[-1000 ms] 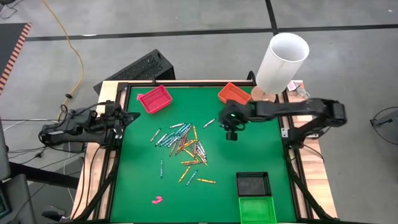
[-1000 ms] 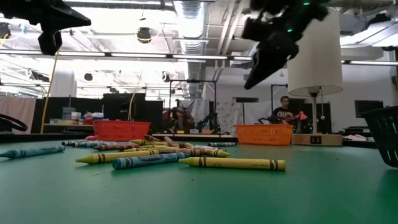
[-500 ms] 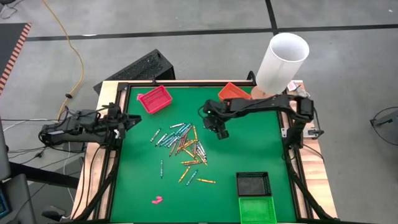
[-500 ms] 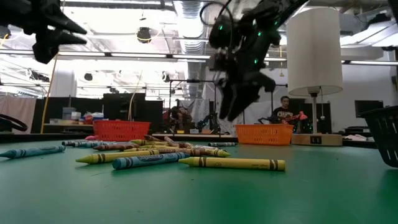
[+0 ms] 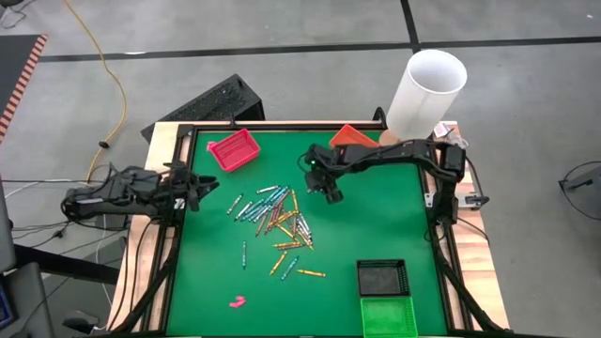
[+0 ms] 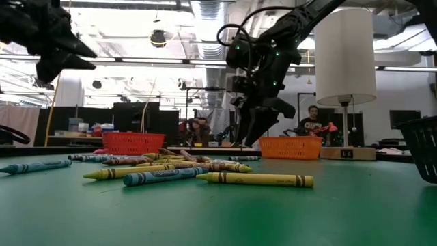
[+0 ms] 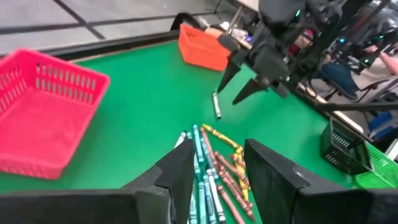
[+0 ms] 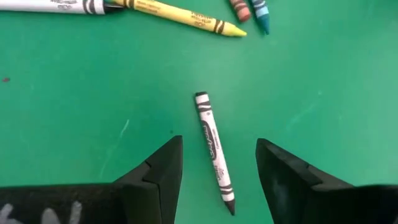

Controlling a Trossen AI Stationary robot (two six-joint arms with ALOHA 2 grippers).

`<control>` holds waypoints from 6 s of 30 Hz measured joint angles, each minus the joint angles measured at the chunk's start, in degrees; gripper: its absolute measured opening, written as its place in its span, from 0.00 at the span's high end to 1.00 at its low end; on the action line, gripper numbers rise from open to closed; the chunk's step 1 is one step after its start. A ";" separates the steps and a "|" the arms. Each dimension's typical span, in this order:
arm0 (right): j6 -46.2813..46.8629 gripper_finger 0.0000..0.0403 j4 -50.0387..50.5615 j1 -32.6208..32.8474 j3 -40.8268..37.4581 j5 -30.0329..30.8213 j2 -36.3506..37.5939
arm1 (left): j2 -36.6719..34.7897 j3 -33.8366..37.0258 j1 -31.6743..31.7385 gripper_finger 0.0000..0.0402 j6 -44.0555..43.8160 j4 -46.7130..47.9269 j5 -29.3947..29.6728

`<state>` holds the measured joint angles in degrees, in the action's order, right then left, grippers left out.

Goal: Sort crayons
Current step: Put the black crayon into the black bin, then put the yellow crayon into the green bin

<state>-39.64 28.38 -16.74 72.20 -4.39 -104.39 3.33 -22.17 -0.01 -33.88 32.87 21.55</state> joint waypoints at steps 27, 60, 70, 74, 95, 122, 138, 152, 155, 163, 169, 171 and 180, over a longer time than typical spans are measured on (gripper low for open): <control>-3.85 0.68 -1.20 -0.65 -1.66 1.01 -4.92 | 0.00 1.28 -0.02 0.68 -0.27 -1.05 -0.25; 33.83 1.00 24.66 8.17 5.21 0.47 18.90 | -0.01 1.28 -0.02 0.68 0.45 -2.79 -0.26; 68.31 1.00 42.31 32.75 5.21 14.04 26.65 | -0.02 1.28 -0.02 0.68 0.67 -4.76 -0.20; 81.42 1.00 43.83 43.70 5.22 16.38 24.38 | -0.02 1.28 -0.01 0.68 1.81 -6.21 -0.16; 94.05 1.00 30.31 63.58 -0.68 11.38 11.66 | -0.02 1.28 -0.02 0.68 2.94 -6.91 -4.40; 87.61 0.81 11.09 55.59 -21.30 1.62 22.21 | -0.02 1.28 -0.01 0.68 2.60 -6.87 -4.85; 90.78 0.75 -6.17 49.73 -21.26 7.79 33.65 | -0.02 1.28 -0.02 0.66 -1.77 -6.87 -5.01; 75.42 0.75 -6.71 40.56 -3.94 7.59 12.34 | 0.00 1.28 -0.02 0.66 1.61 -6.66 -13.59; 74.39 0.75 0.02 40.58 2.37 7.55 7.27 | 0.00 1.28 -0.02 0.66 2.57 -6.65 -13.97; 70.78 0.75 7.76 41.56 15.35 7.24 -5.21 | 0.00 1.28 -0.02 0.66 4.28 -6.60 -15.05; 70.45 0.75 8.50 41.28 18.35 7.33 -10.86 | 0.00 1.28 -0.01 0.66 4.34 -6.46 -15.79; 70.45 0.75 8.76 40.83 18.35 7.62 -12.15 | 0.00 1.28 -0.02 0.66 4.71 -6.31 -16.38; 69.55 0.75 8.34 39.91 18.32 7.26 -15.12 | 0.00 1.28 -0.02 0.66 5.20 -5.70 -17.91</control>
<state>29.90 36.72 23.16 90.52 2.87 -119.51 3.33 -20.88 -0.03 -28.69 27.17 3.64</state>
